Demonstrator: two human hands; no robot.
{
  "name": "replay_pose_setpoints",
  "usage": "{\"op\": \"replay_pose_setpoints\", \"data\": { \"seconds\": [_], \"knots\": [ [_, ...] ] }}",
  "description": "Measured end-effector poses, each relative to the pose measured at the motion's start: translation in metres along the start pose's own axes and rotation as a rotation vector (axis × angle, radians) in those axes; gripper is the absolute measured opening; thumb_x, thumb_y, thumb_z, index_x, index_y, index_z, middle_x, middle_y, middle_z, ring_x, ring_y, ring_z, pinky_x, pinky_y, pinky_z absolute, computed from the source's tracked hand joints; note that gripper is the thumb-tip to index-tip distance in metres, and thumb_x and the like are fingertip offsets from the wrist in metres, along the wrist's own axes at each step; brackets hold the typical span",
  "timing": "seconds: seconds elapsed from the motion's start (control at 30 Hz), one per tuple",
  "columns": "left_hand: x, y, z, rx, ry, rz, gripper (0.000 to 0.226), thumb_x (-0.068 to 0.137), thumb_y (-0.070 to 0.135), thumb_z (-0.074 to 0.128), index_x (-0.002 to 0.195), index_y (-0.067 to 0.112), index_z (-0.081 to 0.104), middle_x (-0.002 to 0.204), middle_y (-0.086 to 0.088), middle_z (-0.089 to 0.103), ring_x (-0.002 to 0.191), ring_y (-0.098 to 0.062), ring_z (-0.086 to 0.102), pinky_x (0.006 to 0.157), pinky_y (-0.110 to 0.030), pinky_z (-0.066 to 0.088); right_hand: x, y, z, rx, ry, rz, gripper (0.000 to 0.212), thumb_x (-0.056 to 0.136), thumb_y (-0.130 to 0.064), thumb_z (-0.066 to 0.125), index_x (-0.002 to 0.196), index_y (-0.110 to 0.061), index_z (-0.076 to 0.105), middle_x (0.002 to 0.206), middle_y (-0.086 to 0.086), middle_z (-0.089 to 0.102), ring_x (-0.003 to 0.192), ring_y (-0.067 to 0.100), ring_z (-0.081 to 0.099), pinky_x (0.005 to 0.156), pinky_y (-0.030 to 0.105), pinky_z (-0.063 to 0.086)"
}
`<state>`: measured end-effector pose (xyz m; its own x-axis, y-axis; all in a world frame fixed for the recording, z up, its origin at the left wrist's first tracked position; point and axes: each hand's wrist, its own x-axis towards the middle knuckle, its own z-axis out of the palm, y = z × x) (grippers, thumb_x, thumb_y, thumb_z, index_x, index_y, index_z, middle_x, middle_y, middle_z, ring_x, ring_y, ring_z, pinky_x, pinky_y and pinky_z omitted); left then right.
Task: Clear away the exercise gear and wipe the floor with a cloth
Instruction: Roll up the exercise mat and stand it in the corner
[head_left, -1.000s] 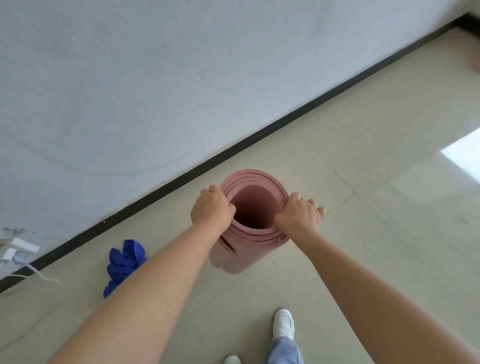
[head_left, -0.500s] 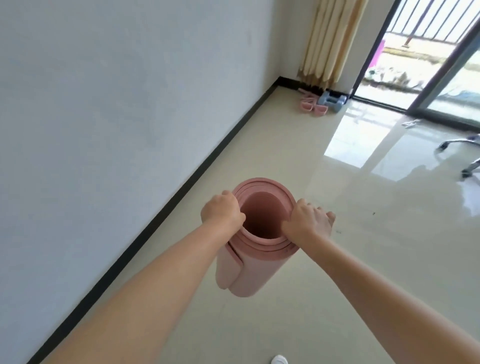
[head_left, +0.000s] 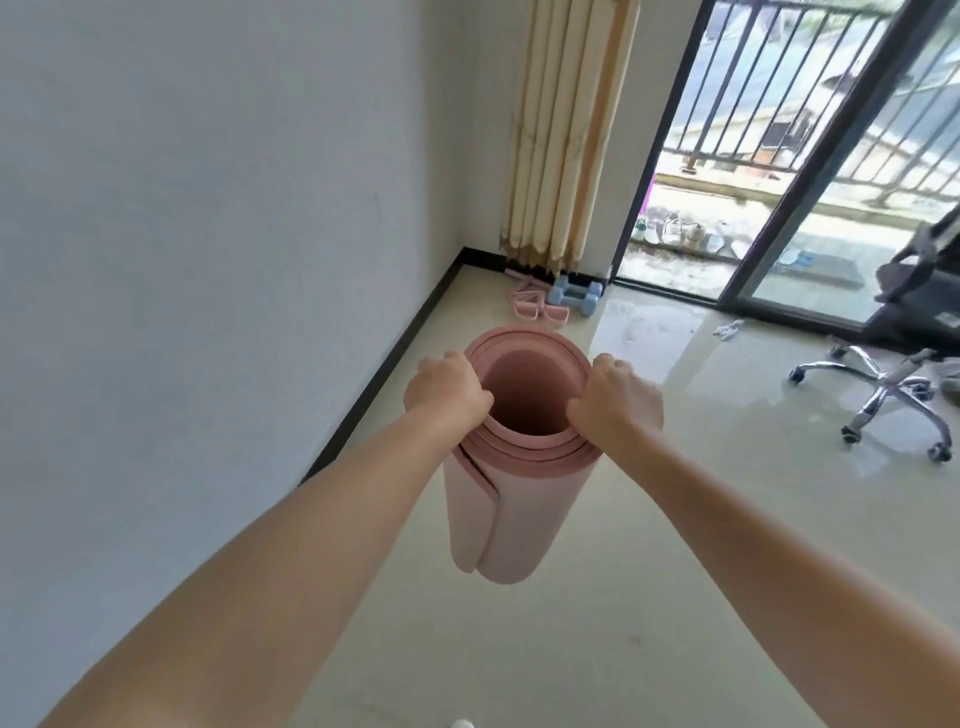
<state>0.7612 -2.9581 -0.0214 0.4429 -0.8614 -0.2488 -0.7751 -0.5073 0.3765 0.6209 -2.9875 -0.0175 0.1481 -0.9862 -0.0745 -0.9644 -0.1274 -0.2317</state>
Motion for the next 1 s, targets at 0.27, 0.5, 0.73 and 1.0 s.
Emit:
{"op": "replay_pose_setpoints", "data": {
  "seconds": [0.27, 0.5, 0.73, 1.0],
  "knots": [
    [0.212, 0.105, -0.037, 0.052, -0.032, 0.038, 0.042, 0.090, 0.020, 0.053, 0.128, 0.003, 0.046, 0.132, -0.016, 0.049, 0.124, -0.031, 0.046, 0.095, -0.034, 0.044, 0.228, 0.002, -0.029, 0.053, -0.011, 0.037, 0.029, 0.084, -0.010, 0.049, 0.112, -0.003, 0.047, 0.114, 0.013, 0.056, 0.101, 0.032, 0.056, 0.078, 0.033, 0.039],
    [0.413, 0.175, -0.040, 0.085, -0.047, -0.034, 0.044, 0.090, 0.022, 0.053, 0.128, 0.003, 0.044, 0.133, -0.016, 0.047, 0.123, -0.030, 0.044, 0.095, -0.033, 0.043, 0.453, 0.000, -0.025, 0.050, -0.084, -0.038, 0.030, 0.084, -0.012, 0.050, 0.112, -0.004, 0.047, 0.117, 0.013, 0.056, 0.103, 0.031, 0.057, 0.069, 0.030, 0.037],
    [0.604, 0.213, -0.051, 0.020, -0.035, -0.116, 0.046, 0.090, 0.021, 0.053, 0.130, 0.000, 0.041, 0.133, -0.017, 0.045, 0.123, -0.031, 0.042, 0.095, -0.035, 0.043, 0.659, -0.034, -0.015, 0.023, -0.156, -0.098, 0.028, 0.084, -0.011, 0.051, 0.111, -0.003, 0.046, 0.120, 0.014, 0.053, 0.110, 0.031, 0.054, 0.076, 0.033, 0.038],
    [0.855, 0.232, -0.071, 0.016, -0.062, -0.141, 0.046, 0.093, 0.022, 0.053, 0.131, 0.001, 0.040, 0.134, -0.015, 0.044, 0.126, -0.030, 0.040, 0.098, -0.035, 0.042, 0.903, -0.101, 0.020, -0.026, -0.225, -0.114, 0.032, 0.084, -0.014, 0.052, 0.114, -0.004, 0.045, 0.120, 0.014, 0.053, 0.109, 0.031, 0.056, 0.087, 0.038, 0.045]
  ]
}}
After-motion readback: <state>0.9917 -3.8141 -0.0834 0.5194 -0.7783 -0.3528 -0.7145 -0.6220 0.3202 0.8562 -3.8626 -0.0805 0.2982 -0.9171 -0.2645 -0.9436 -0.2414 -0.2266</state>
